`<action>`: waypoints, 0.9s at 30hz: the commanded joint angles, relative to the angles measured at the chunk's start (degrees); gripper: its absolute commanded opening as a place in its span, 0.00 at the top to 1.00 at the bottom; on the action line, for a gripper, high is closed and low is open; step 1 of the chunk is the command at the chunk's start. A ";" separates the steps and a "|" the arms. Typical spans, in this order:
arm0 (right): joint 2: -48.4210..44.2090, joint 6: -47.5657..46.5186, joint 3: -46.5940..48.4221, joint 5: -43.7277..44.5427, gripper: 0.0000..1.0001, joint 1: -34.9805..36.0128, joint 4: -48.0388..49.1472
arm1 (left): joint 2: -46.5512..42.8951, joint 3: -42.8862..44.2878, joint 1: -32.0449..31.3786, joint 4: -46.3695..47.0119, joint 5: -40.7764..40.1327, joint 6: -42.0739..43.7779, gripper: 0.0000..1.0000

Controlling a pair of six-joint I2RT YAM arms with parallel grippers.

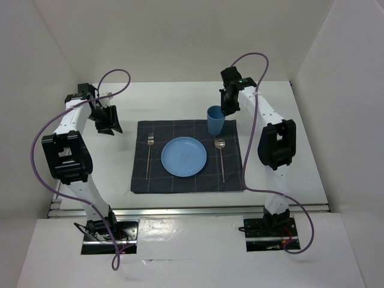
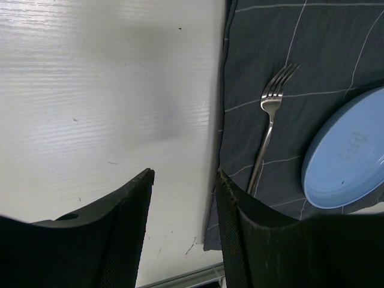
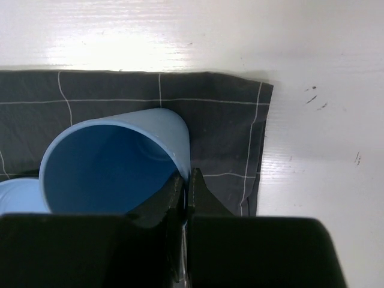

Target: Set the dinner table for one person

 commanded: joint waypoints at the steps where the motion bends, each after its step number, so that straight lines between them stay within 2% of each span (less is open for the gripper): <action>1: 0.26 -0.64 2.44 1.16 1.00 0.85 -1.15 | -1.26 0.47 -0.05 -0.04 1.47 0.72 0.46; 3: 0.78 -0.64 1.91 1.16 0.99 0.85 -1.15 | -1.26 0.47 -0.05 -0.04 1.47 0.72 0.46; 4: 0.78 -0.64 1.39 1.16 0.93 0.85 -1.15 | -1.26 0.47 -0.05 -0.04 1.47 0.72 0.46; 5: 0.78 -0.64 0.68 1.16 0.66 0.85 -1.15 | -1.26 0.47 -0.05 -0.04 1.47 0.72 0.46; 6: 0.78 -0.64 0.68 1.16 0.55 0.85 -0.54 | -1.26 0.47 -0.05 -0.04 1.47 0.72 0.46; 10: -1.41 -0.64 -0.03 -0.85 0.39 0.85 2.53 | -1.26 0.47 -0.05 -0.04 1.47 0.72 0.46; 17: -6.50 -0.02 -0.55 -2.17 0.36 0.85 7.54 | -0.74 0.47 -0.05 -0.04 1.47 0.72 0.46; 25: -8.88 0.59 -1.08 0.19 0.34 0.23 6.32 | -1.26 1.00 -0.05 -0.04 1.47 0.72 0.46; 27: -11.51 2.78 -1.08 1.24 0.31 -2.30 4.75 | -1.26 1.00 -0.05 -0.04 1.47 0.72 0.46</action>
